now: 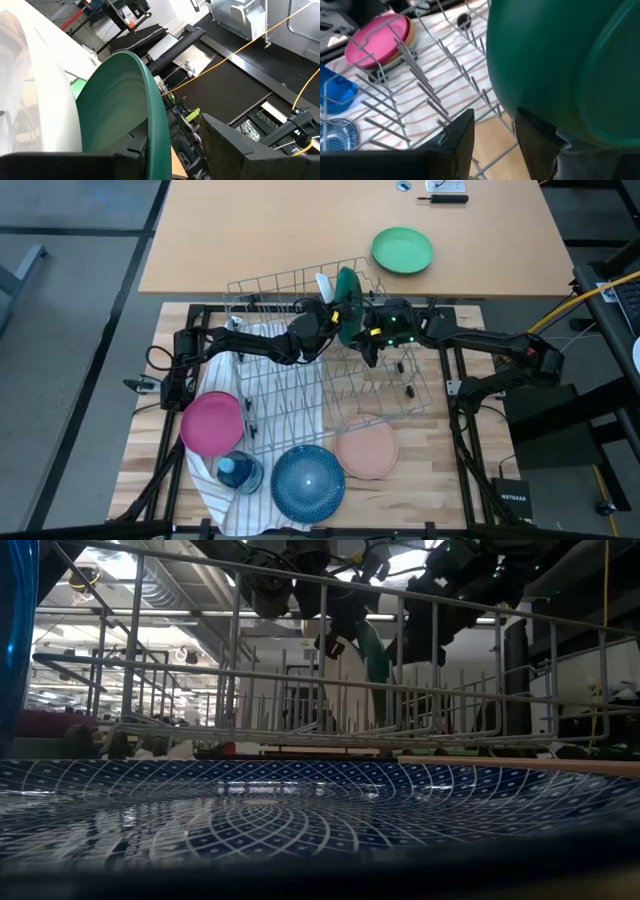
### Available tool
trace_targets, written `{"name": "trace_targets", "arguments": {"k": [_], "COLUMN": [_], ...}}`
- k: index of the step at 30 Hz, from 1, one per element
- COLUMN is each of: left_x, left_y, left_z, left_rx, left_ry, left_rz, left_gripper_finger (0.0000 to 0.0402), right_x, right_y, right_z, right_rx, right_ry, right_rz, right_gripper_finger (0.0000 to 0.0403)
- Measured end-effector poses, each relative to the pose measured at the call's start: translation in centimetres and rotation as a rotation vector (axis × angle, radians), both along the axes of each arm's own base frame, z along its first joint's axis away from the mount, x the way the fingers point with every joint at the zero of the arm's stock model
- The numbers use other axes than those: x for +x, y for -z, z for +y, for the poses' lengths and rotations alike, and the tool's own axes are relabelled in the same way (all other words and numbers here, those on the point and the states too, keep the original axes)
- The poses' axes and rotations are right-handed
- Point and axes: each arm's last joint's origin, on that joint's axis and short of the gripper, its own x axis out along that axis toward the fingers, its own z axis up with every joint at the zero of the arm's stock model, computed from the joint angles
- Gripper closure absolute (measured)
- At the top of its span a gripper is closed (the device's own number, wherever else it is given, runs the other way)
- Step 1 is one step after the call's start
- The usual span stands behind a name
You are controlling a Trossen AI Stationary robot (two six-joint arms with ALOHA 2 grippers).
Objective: Sort dishes
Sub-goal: Put the green plate into the dish rack
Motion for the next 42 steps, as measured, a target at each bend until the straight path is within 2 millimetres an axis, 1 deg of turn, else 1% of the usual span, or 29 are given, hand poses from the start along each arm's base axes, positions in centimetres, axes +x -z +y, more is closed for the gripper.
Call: {"name": "trace_targets", "arguments": {"k": [8,12,22,29,32,42], "left_x": [0.0,0.0,0.0,0.1,0.1,0.1], "left_y": [0.2,0.2,0.2,0.2,0.2,0.2], "left_z": [0.0,0.0,0.0,0.0,0.0,-0.1], "left_rx": [0.042,0.036,0.054,0.044,0.044,0.041], "left_ry": [-0.018,-0.016,-0.018,-0.010,-0.010,-0.011], "left_rz": [0.094,0.094,0.124,0.104,0.103,0.099], "left_gripper_finger": [0.0270,0.0270,0.0270,0.0270,0.0270,0.0270], "right_x": [1.0,1.0,0.9,0.9,0.9,0.6], "right_y": [1.4,1.4,1.5,1.4,1.5,1.8], "right_z": [-0.5,-0.6,-1.0,-1.2,-1.2,-1.0], "right_rx": [0.010,0.003,-0.079,-0.106,-0.098,0.019], "right_ry": [0.003,0.014,0.148,0.191,0.194,0.263], "right_rz": [0.023,0.026,0.068,0.075,0.076,0.100], "right_gripper_finger": [0.0258,0.0258,0.0258,0.0258,0.0258,0.0258]}}
